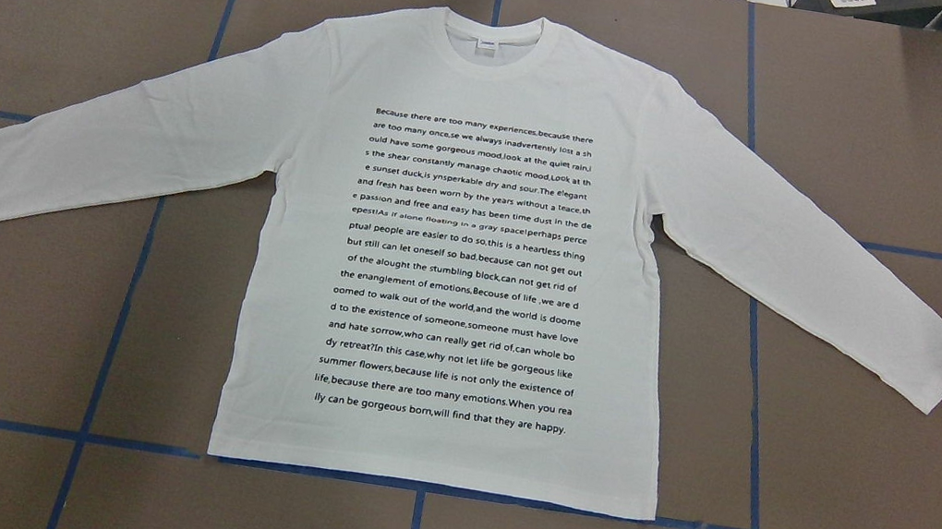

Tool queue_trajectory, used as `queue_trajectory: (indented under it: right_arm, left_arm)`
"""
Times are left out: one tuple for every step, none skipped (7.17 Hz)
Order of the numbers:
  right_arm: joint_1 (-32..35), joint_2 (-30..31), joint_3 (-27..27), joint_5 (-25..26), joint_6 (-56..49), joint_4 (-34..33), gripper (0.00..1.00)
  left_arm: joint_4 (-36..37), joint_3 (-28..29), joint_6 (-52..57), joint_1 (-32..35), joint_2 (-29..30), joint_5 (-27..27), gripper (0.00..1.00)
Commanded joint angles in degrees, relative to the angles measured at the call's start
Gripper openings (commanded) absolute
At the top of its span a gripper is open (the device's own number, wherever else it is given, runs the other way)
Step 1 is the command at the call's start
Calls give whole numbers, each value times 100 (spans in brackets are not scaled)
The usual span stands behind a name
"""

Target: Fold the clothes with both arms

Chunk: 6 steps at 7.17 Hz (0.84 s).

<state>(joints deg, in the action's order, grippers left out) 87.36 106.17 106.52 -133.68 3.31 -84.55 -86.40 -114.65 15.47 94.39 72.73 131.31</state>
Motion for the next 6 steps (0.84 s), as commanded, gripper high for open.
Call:
queue_trajectory:
  right_arm:
    - [0,0,35,0,-6,0,100]
    - [0,-43,157,0,-6,0,100]
    - [0,-140,272,9,-14,9,100]
    - [0,-471,342,9,3,0,100]
    - [0,-866,378,122,21,0,100]
    - [9,-1235,457,741,55,-9,100]
  left_arm:
    - [-43,-135,0,0,13,0,100]
    - [-183,-232,9,-9,13,0,100]
    - [-359,-233,0,-43,30,-35,100]
    - [-543,-260,-44,-61,83,17,100]
    - [-989,-234,-61,-53,196,-43,100]
    - [-1411,-207,-96,-53,345,-35,100]
